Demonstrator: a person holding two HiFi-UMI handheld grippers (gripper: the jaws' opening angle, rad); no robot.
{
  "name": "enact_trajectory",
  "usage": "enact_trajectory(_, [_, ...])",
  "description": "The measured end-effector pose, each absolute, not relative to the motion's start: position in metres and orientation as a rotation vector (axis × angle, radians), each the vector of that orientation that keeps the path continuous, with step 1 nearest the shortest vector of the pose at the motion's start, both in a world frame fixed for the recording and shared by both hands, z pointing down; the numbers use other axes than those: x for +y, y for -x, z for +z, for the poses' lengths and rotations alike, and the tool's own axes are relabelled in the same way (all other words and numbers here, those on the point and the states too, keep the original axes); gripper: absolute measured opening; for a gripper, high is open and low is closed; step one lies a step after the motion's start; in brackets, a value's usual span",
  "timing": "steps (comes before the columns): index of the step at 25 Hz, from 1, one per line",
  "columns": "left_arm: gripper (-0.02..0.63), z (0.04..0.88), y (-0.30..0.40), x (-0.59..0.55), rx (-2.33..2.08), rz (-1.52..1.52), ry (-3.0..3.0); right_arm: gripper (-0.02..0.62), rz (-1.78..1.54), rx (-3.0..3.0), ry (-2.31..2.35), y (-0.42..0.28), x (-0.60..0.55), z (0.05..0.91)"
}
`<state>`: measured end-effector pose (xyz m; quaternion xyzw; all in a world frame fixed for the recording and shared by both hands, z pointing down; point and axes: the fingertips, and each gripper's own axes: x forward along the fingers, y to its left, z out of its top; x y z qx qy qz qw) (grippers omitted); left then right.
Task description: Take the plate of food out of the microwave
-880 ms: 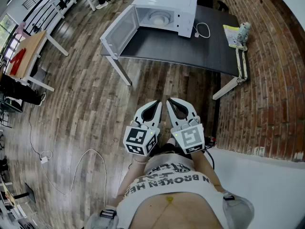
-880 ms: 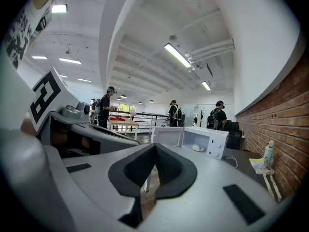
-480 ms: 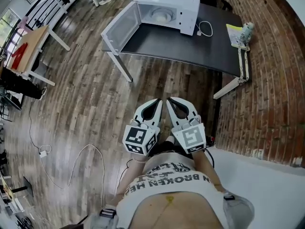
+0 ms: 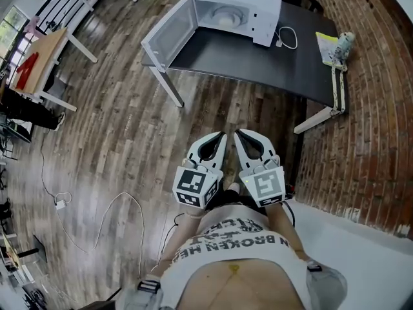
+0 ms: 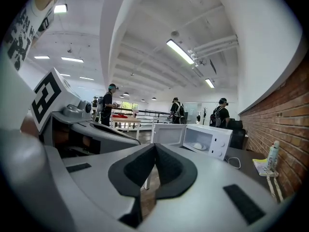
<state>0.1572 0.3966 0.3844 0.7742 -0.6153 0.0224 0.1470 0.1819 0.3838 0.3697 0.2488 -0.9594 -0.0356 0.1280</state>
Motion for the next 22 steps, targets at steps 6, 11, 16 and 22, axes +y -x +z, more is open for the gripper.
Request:
enact_trajectory(6, [0.006,0.392,-0.122,0.354,-1.711,0.056,-2.256,0.008,-0.116,-2.787,-0.758,-0.146,0.341,0.368])
enact_trajectory(11, [0.006,0.381,-0.089,0.313,-1.679,0.045,-2.311,0.008,-0.172,-2.779,-0.801,-0.110,0.303,0.359])
enact_trajectory(16, [0.006,0.376,-0.059,0.288,-1.662,0.042,-2.332,0.008,-0.150,-2.785,-0.822,-0.078,0.281,0.359])
enact_trajectory(22, [0.006,0.380,-0.028,0.275,-1.641,0.022,-2.333,0.008,-0.138,-2.789,-0.833,-0.046,0.267,0.364])
